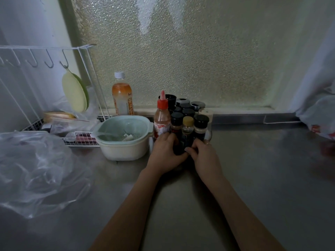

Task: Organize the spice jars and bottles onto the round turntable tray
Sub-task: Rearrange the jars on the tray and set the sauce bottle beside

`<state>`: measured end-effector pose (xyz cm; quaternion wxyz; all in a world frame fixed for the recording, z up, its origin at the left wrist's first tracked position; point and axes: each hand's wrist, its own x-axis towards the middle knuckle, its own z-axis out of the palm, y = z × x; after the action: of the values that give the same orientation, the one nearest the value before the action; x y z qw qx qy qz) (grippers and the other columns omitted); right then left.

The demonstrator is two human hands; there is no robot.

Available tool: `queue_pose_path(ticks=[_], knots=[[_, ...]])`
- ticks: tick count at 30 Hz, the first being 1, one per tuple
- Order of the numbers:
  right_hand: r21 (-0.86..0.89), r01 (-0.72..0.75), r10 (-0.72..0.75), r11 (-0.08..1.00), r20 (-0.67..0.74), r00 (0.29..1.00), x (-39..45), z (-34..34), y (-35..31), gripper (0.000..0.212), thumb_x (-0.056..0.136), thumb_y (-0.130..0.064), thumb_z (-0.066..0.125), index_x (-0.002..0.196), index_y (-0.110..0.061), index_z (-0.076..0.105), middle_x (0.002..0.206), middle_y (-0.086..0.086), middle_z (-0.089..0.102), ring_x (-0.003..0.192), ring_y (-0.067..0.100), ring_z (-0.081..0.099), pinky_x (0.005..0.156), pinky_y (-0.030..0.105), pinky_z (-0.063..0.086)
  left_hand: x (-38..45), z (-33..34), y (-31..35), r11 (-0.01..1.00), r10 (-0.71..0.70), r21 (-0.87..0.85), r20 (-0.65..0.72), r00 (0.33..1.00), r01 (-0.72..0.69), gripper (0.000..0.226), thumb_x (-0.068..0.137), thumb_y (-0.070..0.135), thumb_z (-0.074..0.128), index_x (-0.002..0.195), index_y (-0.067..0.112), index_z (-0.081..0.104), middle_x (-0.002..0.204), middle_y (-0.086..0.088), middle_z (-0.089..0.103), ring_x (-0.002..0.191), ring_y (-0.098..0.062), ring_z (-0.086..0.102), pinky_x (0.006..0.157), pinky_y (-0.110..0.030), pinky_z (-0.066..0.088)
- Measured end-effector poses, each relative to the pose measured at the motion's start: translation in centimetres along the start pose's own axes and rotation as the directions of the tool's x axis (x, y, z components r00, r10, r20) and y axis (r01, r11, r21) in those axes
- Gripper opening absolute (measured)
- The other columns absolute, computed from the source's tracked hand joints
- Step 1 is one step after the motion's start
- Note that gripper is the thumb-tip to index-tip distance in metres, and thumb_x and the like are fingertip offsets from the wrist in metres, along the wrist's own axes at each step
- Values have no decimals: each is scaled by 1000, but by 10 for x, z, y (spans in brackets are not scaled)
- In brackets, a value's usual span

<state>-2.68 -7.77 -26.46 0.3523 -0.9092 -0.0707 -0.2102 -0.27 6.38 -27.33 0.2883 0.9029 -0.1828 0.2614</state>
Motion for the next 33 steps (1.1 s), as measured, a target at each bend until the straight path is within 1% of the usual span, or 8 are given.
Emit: queue_pose_path(ticks=[4, 8, 14, 20, 23, 27, 30, 33], knots=[[-32, 11, -12, 999, -25, 1000, -1, 2, 0, 20, 87, -25, 61, 79, -9, 51, 82, 8, 50, 72, 21, 46, 62, 31, 33, -3, 0, -2, 997, -59, 45, 5, 998, 58, 56, 71, 53, 42, 103, 8, 50, 110, -13, 51, 104, -26, 43, 86, -35, 33], [-27, 7, -7, 1000, -25, 1000, -1, 2, -1, 22, 87, -27, 61, 79, -10, 50, 83, 5, 48, 75, 24, 50, 62, 32, 37, -3, -4, 2, 988, -147, 34, -42, 988, 149, 61, 79, 48, 29, 119, 4, 45, 120, -16, 49, 111, -30, 45, 91, -37, 35], [-11, 4, -5, 1000, -15, 1000, -2, 1, -2, 22, 87, -27, 61, 77, -12, 48, 82, 7, 50, 71, 21, 48, 62, 29, 33, -2, 0, 2, 976, -189, 105, -33, 981, 192, 57, 85, 52, 22, 104, 5, 49, 107, -16, 55, 100, -31, 50, 85, -41, 41], [6, 24, -23, 1000, -39, 999, -4, 2, -1, 22, 87, -28, 61, 76, -13, 48, 79, 5, 50, 68, 17, 46, 55, 26, 28, -2, -2, 2, 981, -193, -30, -74, 978, 191, 33, 91, 35, 45, 106, 5, 47, 105, -16, 55, 99, -28, 51, 83, -40, 42], [-4, 38, -38, 999, -54, 998, -7, 2, -1, 19, 88, -29, 59, 80, -13, 54, 80, 4, 57, 71, 17, 51, 58, 29, 35, -3, -1, 4, 988, -155, -15, -86, 984, 154, 28, 92, 27, 53, 108, 5, 47, 106, -16, 55, 100, -28, 50, 82, -39, 41], [-19, 50, -52, 999, -88, 995, -9, 1, -4, 14, 88, -29, 59, 87, -16, 54, 84, 4, 61, 74, 18, 55, 58, 31, 41, -2, -8, 10, 996, -91, -23, -180, 979, 88, 26, 88, 35, 49, 96, 11, 51, 96, -10, 55, 90, -22, 49, 73, -34, 43], [-67, 37, -42, 997, -68, 997, -9, 0, -1, 13, 89, -29, 56, 92, -16, 55, 92, 6, 61, 82, 21, 55, 61, 30, 39, -2, -7, 14, 993, 46, 114, -112, 993, -34, 29, 86, 40, 45, 91, 14, 56, 95, -7, 53, 88, -20, 46, 73, -32, 37], [-49, 40, -43, 998, -63, 997, -9, 2, 0, 16, 89, -31, 56, 89, -15, 55, 90, 6, 61, 79, 22, 56, 60, 33, 41, -2, -3, 9, 990, -38, 130, -116, 993, 53, 36, 88, 44, 40, 90, 14, 59, 97, -9, 53, 92, -25, 47, 76, -36, 37]])
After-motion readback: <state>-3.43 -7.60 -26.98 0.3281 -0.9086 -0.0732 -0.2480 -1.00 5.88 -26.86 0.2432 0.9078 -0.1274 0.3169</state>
